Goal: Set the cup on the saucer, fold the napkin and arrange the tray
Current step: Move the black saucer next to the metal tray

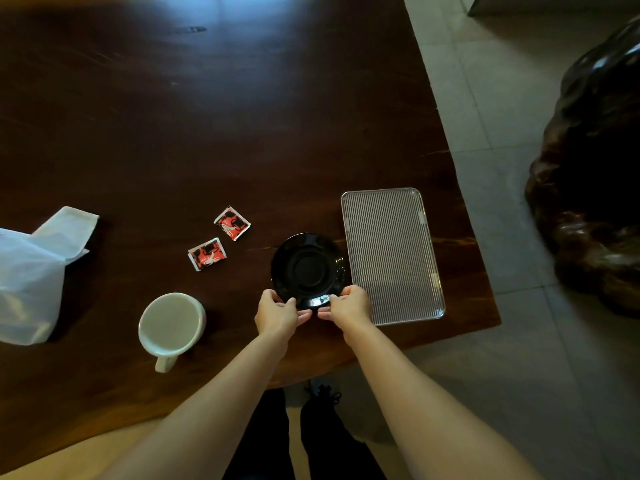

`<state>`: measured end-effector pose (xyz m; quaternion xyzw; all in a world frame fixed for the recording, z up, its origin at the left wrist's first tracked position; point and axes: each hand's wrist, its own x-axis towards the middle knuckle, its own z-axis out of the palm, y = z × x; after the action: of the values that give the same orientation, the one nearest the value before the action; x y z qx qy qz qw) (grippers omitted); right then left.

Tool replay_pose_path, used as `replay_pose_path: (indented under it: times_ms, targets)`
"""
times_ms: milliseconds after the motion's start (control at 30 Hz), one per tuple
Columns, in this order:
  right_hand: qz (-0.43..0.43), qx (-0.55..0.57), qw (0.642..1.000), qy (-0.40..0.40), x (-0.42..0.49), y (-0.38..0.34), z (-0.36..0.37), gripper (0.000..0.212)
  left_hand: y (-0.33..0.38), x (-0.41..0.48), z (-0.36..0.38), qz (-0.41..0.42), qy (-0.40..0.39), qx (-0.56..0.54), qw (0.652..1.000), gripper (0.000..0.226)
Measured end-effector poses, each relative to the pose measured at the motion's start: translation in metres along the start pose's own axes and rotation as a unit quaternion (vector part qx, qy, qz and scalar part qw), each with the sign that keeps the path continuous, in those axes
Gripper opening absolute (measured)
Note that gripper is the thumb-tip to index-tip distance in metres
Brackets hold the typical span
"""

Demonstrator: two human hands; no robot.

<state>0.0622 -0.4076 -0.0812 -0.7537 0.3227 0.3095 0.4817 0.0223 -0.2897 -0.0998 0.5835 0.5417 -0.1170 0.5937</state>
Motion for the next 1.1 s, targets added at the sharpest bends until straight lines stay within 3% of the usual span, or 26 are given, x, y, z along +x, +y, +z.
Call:
replay_pose_path:
  times_ms: [233, 533, 700, 833, 1100]
  targets:
    - [-0.009, -0.017, 1.000, 0.009, 0.002, 0.001, 0.000, 0.035, -0.003, 0.002, -0.004, 0.017, -0.004, 0.049, 0.999, 0.017]
    - [-0.025, -0.114, 0.993, 0.007, -0.003, -0.009, -0.009, 0.037, 0.004, -0.003, -0.020, 0.024, 0.008, 0.138, 0.990, 0.034]
    - [-0.014, -0.101, 0.995, 0.009, -0.016, -0.023, -0.014, 0.028, 0.020, -0.019, -0.041, 0.044, 0.013, 0.179, 0.983, 0.023]
    - [-0.098, -0.170, 0.980, -0.030, -0.030, -0.032, -0.010, 0.016, 0.027, -0.031, -0.064, 0.112, 0.015, 0.230, 0.967, 0.010]
    - [-0.207, -0.290, 0.924, -0.139, -0.073, -0.046, 0.053, 0.039, 0.031, -0.048, -0.134, 0.199, 0.068, 0.257, 0.943, 0.018]
